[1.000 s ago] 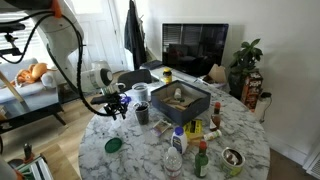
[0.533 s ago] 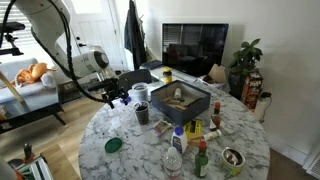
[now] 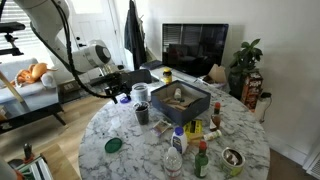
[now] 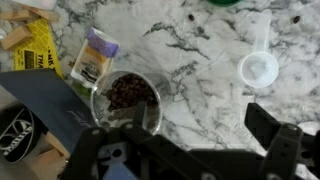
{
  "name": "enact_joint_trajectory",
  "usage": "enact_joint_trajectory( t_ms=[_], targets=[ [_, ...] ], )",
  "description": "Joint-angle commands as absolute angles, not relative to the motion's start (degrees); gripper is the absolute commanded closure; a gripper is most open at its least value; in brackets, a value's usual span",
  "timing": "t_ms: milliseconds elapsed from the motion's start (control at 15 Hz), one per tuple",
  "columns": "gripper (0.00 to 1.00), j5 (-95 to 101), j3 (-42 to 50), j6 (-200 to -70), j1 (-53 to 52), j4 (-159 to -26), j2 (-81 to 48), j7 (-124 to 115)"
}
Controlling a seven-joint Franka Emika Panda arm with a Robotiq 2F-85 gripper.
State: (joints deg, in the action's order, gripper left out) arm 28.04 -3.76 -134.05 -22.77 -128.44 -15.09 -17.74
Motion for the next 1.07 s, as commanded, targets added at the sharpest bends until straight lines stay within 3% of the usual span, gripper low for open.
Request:
enact_joint_trajectory(
  t_ms=[0,67,133,400,533,600,733,867,1000],
  targets=[
    [0.0,28.17,-4.15,-136.29,-18.85,-129.5,-12.73,-18.38],
    [0.05,27.72,-4.12,-137.0,-17.92,-129.52,-12.6,-18.27],
    [0.17,27.22,-4.06,-137.74,-17.0,-129.76,-12.69,-18.17],
    [0.36,24.78,-4.03,-141.88,-14.08,-131.34,-12.66,-17.83],
    [0.41,22.9,-4.01,-144.57,-13.0,-133.22,-12.53,-17.61],
    [0.36,22.19,-3.88,-145.98,-12.64,-134.13,-12.45,-17.96],
    [0.37,21.74,-3.46,-149.12,-12.1,-135.89,-12.34,-18.07],
    [0.47,21.27,-3.2,-153.57,-11.41,-137.64,-12.68,-17.1],
    [0.5,21.87,-2.41,-157.31,-11.33,-139.0,-13.09,-17.37]
  ],
)
